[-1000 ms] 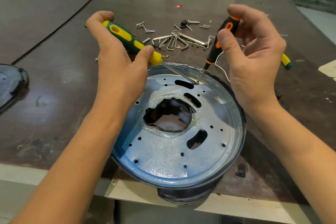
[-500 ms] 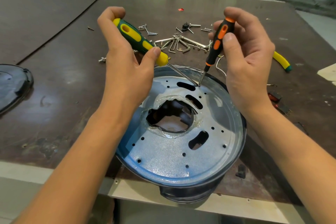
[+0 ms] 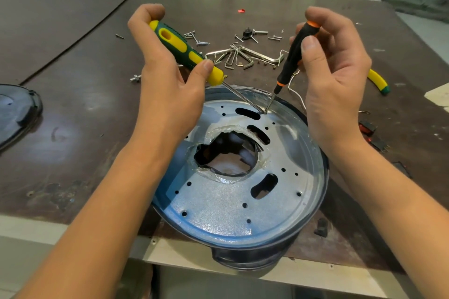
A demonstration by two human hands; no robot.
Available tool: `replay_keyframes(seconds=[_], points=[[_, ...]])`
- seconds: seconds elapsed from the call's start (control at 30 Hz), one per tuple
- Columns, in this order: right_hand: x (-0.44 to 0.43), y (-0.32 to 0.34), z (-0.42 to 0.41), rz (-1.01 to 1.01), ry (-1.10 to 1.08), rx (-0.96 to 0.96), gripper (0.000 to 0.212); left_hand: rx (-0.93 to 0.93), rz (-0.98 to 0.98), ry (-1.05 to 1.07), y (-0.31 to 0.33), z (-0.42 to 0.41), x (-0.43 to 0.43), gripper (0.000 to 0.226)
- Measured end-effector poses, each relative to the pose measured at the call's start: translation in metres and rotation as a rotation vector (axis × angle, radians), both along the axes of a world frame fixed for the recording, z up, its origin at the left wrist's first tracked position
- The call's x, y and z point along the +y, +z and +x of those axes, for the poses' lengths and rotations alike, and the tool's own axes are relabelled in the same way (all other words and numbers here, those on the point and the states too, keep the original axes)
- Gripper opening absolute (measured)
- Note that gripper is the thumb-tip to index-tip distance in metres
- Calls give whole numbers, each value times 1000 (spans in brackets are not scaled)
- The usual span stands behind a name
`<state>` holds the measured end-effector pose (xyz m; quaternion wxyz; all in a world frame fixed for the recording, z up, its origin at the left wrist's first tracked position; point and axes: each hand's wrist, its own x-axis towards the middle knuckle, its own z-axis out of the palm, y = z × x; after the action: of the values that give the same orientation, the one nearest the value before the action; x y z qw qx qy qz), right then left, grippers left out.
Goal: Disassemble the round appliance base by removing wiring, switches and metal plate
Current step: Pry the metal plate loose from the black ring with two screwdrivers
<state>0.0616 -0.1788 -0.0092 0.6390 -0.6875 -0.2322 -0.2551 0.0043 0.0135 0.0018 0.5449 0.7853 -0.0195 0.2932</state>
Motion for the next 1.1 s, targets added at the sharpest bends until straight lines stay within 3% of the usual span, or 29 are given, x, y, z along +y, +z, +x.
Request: replay_keyframes(seconds=[0.3,0.43,0.93,1.1], points=[[-1,1,0,78,-3,31,28,27,-10,8,1,-1,0,65],[-1,2,1,2,-75,-8,27,33,-12,13,2,-1,0,66],[-1,1,-1,67,-12,6,28,39,-21,8,2,-1,-1,66],[0,3,-1,-19,-52,-23,26,36,-16,11,2,0,0,66]])
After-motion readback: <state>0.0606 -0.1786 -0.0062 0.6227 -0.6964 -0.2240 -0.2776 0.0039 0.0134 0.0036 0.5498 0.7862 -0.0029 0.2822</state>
